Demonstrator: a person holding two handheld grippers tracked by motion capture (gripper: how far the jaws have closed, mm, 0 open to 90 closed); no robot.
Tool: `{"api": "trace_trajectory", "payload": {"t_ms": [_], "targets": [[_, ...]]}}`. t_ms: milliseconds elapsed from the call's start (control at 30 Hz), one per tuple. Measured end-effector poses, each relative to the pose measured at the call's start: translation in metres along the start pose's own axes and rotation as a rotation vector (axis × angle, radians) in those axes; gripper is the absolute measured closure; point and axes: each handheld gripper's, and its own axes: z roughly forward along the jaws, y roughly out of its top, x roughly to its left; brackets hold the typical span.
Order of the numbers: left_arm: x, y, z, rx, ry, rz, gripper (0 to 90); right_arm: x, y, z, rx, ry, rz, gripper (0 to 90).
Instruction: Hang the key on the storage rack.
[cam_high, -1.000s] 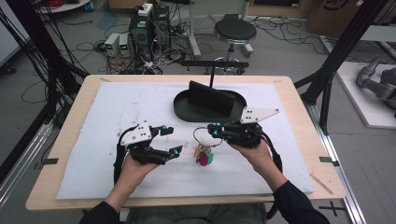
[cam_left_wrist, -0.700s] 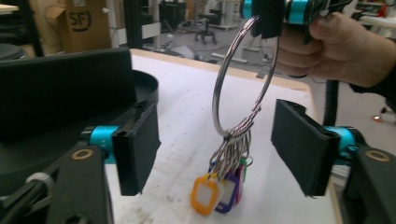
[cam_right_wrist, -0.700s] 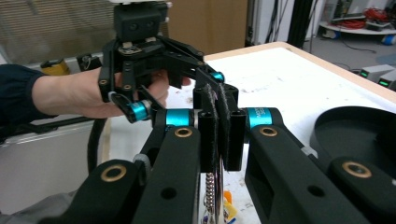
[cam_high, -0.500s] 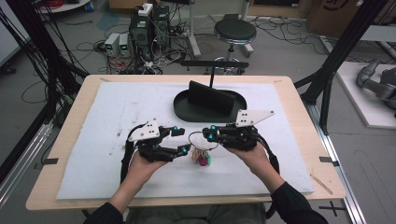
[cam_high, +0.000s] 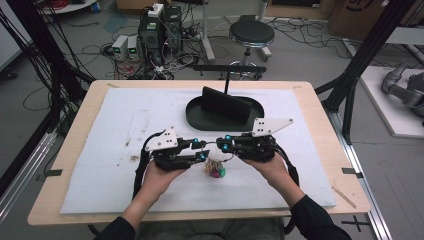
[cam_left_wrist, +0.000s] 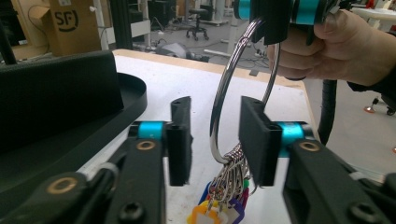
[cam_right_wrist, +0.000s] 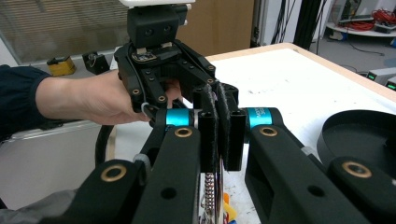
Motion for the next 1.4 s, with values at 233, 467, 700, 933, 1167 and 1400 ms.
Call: {"api": "trace_trajectory", "payload": {"t_ms": [233,467,700,933,1167,1400], "targets": [[-0.001,0.001,-0.001,-0.003,0.000,0.024,76.5,0.000,0.000,-0.001,0.002,-0.003,0.006,88.0],[-0.001,0.000,-0.002,-0.002,0.008,0.042,83.5,-0.001,0.000,-0.001,0.000,-0.002,0.002,88.0],[0.000,0.001,-0.002,-0.018,0.015,0.036,85.9,-0.002,-0.001,-0.002,-0.004,-0.003,0.006,87.8],[0.000,0.004,-0.004,-0.027,0.021,0.051,86.4,-0.008,-0.003,-0.009,-0.033,-0.024,0.017,70.6],[0.002,0.012,-0.009,-0.035,0.035,0.066,86.7,-0.015,-0.009,-0.021,-0.039,-0.113,0.027,39.4],[0.007,0.025,-0.018,-0.062,0.065,0.086,86.7,-0.023,-0.028,-0.040,0.014,-0.210,0.043,29.4]]}}
